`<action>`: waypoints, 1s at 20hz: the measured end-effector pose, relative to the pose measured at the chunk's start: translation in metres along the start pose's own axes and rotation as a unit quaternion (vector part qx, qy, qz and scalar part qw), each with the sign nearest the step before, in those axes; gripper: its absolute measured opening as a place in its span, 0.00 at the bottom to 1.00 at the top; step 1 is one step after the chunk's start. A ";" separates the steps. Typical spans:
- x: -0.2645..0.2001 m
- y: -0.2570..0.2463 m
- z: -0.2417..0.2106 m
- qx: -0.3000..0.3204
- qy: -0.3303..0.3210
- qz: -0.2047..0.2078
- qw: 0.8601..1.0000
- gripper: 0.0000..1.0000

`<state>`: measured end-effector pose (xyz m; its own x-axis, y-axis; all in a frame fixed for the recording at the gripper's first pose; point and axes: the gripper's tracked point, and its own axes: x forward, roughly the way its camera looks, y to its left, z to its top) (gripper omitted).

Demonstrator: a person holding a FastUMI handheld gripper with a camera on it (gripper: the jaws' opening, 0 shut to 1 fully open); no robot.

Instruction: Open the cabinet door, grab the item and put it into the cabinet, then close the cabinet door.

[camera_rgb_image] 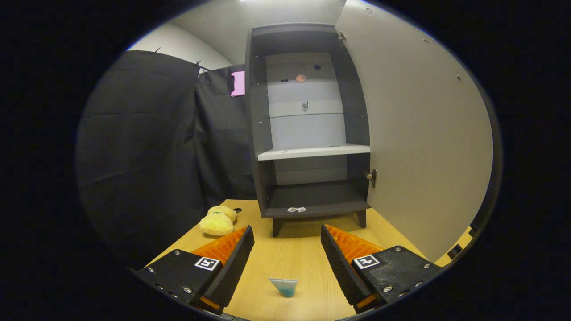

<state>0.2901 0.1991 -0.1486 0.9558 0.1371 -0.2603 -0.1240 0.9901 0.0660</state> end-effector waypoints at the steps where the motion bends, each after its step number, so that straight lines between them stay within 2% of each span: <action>1: 0.004 0.002 -0.013 0.002 0.012 0.000 1.000 0.94; 12: 0.030 0.007 -0.120 -0.007 0.120 -0.018 0.993 0.92; 18: 0.034 0.007 -0.163 -0.002 0.173 -0.019 0.985 0.83; 20: 0.035 0.012 -0.165 0.000 0.176 -0.003 0.984 0.75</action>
<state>0.2779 0.2204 -0.3163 0.8052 0.1331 -0.5778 -0.1186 0.9909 0.0631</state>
